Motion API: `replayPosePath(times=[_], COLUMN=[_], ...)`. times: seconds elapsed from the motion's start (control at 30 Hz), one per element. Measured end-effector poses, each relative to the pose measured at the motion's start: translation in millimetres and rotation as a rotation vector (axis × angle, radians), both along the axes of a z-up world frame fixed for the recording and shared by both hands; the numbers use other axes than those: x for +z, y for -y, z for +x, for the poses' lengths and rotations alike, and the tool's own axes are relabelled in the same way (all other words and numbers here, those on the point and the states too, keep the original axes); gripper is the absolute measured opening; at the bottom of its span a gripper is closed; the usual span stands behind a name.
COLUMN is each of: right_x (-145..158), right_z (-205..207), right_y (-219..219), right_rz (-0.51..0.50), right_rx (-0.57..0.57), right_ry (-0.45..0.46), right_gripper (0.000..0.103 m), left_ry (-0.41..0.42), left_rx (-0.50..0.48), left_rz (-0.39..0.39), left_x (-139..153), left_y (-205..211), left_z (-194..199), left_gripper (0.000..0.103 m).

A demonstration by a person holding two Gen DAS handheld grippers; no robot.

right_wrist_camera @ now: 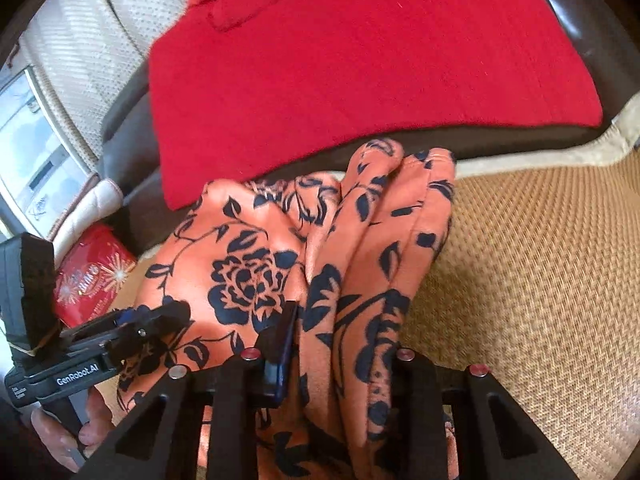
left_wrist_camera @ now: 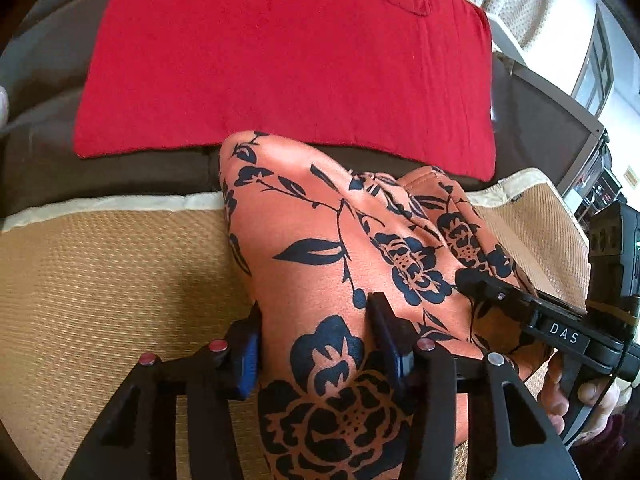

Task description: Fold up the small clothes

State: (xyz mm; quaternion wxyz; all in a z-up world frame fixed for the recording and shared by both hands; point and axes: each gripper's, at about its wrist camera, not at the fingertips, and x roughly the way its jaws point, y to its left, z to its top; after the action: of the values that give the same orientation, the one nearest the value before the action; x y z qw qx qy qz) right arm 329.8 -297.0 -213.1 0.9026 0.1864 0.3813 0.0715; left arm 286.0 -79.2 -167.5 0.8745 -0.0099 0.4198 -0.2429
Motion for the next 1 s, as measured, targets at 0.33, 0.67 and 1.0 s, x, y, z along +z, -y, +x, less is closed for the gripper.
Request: replayPosePath(times=[0.33,0.67,1.0], right_x=[23.6,21.5,-7.4], right_z=[-9.2,-36.9,-55.1], right_y=[-27.3,-39.5,-44.7], right_rz=[0.002,-0.02,-0.068], right_rx=[0.05,0.052,0.014], right_ry=[0.119,0.134,0.044], right_gripper=[0.029,0.029,0.028], left_ry=[0.091,0.108,0.031], left_rx=[0.049,0.064,0.051], left_rz=[-0.001,0.02,0.091], left_x=[36.4,38.4,2.0], left_y=[-33.9,-52.3,-47.6], left_z=[-31.4,-60.8,-68.8], left_gripper=[0.051,0.051,0.051])
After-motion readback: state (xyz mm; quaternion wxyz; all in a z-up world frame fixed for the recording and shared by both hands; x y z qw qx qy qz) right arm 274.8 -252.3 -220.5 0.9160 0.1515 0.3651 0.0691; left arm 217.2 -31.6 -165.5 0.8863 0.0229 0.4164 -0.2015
